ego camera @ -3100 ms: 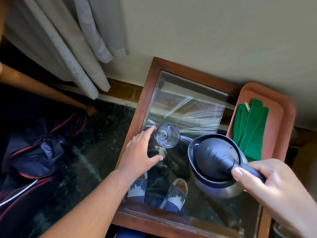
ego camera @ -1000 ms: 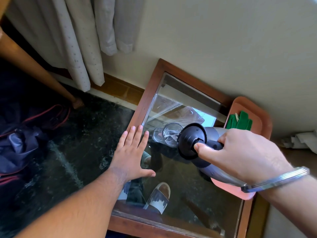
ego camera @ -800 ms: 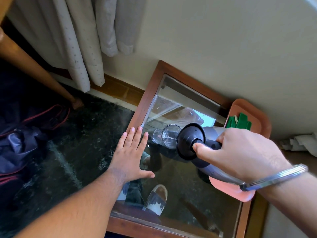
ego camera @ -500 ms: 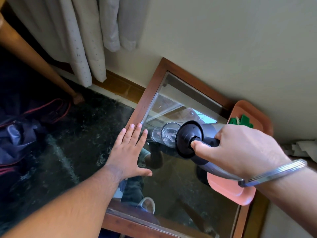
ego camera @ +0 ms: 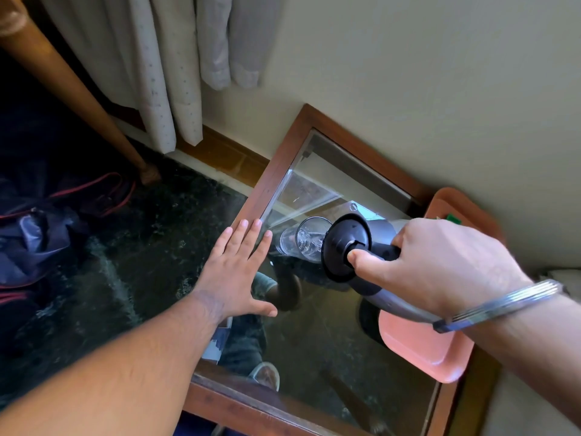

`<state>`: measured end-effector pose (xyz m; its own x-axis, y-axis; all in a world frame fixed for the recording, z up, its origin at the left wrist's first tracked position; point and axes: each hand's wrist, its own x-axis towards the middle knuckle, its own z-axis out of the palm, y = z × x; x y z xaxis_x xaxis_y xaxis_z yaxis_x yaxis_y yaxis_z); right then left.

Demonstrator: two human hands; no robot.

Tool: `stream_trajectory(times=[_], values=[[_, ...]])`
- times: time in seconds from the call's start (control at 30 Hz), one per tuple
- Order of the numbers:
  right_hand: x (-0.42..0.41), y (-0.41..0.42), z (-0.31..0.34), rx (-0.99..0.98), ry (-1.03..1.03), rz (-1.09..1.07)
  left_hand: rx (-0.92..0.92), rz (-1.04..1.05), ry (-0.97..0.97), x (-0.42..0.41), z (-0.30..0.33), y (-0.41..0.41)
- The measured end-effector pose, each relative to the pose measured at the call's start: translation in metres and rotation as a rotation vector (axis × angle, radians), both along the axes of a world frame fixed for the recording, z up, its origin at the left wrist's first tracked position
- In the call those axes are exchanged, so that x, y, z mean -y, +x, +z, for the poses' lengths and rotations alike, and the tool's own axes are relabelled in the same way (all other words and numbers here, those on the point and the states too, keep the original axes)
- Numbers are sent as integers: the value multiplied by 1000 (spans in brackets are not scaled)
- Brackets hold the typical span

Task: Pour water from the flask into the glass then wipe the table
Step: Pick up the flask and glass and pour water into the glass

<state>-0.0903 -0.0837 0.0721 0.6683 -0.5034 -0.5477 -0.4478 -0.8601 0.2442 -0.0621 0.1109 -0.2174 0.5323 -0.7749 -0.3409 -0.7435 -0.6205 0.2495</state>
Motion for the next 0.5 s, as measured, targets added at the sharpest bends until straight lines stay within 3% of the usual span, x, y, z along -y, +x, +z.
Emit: stream_trajectory(times=[0.5], values=[[0,-3,14,-20,-36,-5,-9,24,16,2,2,1]])
